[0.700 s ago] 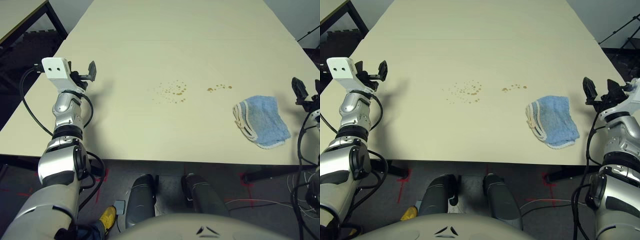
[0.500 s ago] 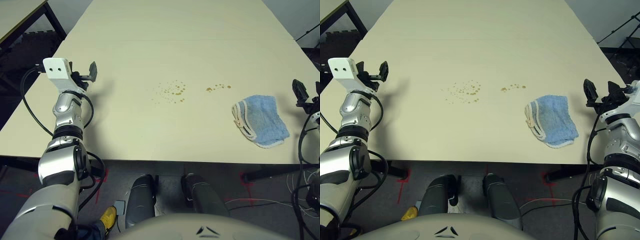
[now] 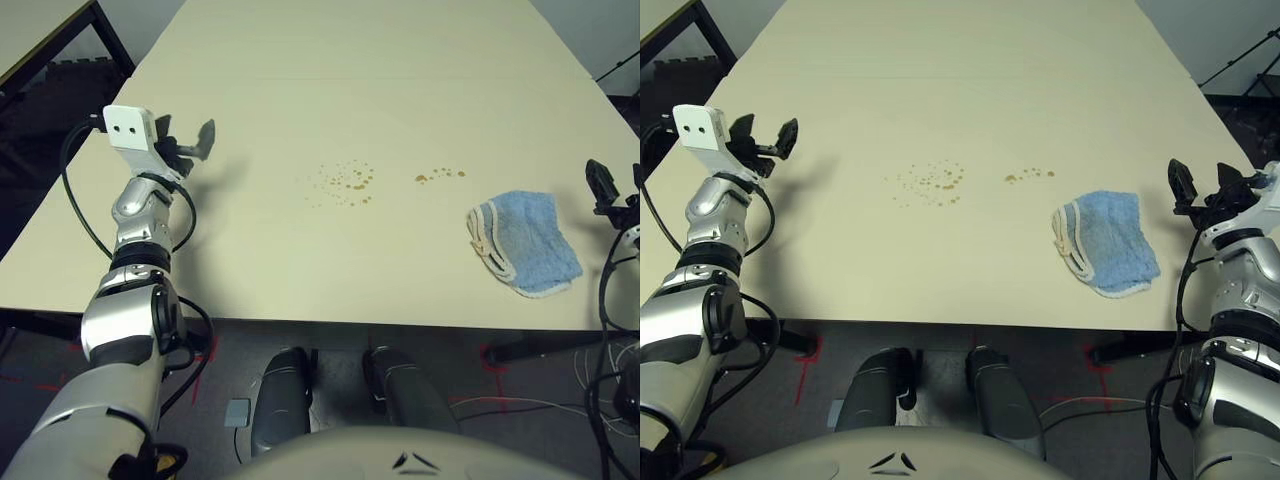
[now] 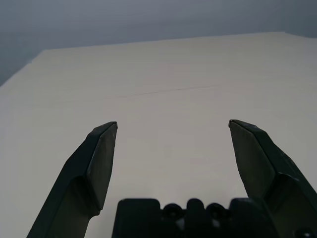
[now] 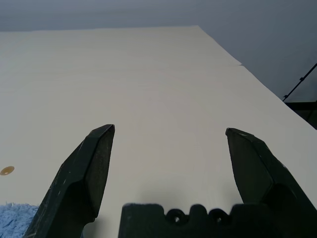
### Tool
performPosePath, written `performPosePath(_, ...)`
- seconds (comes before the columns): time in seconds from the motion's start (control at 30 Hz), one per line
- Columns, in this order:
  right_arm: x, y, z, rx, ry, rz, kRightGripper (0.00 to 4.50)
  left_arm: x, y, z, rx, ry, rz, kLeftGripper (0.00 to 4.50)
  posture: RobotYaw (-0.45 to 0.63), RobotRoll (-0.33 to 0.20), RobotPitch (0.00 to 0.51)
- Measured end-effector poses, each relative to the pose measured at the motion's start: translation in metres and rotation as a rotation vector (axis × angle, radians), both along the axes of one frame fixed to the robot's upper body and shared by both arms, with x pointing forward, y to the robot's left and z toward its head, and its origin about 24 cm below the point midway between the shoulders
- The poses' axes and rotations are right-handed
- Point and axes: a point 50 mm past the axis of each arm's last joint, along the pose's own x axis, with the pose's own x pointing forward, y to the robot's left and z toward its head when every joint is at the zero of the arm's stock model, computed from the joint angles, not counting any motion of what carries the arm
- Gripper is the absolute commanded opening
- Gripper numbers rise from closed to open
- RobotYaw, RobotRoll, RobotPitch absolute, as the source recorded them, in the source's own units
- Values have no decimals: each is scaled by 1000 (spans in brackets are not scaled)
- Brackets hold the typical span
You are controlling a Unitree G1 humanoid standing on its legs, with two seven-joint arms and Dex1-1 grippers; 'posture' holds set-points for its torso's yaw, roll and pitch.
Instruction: Wipe the water off the table with a rag.
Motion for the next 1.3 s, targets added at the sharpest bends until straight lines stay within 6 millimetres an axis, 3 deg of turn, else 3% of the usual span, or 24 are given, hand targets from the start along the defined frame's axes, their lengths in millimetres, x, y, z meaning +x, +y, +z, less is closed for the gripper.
performPosePath(0.27, -3, -3, -2, 15, 12, -14, 4477, -32, -21, -14, 42, 200, -512, 4500, -251, 0, 119)
performPosePath(0.47, 1, -5, 10, 5, -11, -12, 4477, -44, -21, -10, 128, 310, -666, 4500, -251, 0, 126)
performPosePath(0.73, 3, -3, 9, 78, 59, 46, 4477, -46, -22, -12, 201, 299, -683, 4500, -263, 0, 127)
performPosePath(0.93, 1, -4, 29, 84, 149, 187, 4477, -46, -22, -12, 213, 286, -673, 4500, -274, 0, 124)
performPosePath(1.3, -5, 21, 40, 80, 443, 493, 4477, -46, -23, -16, 209, 279, -649, 4500, -266, 0, 115)
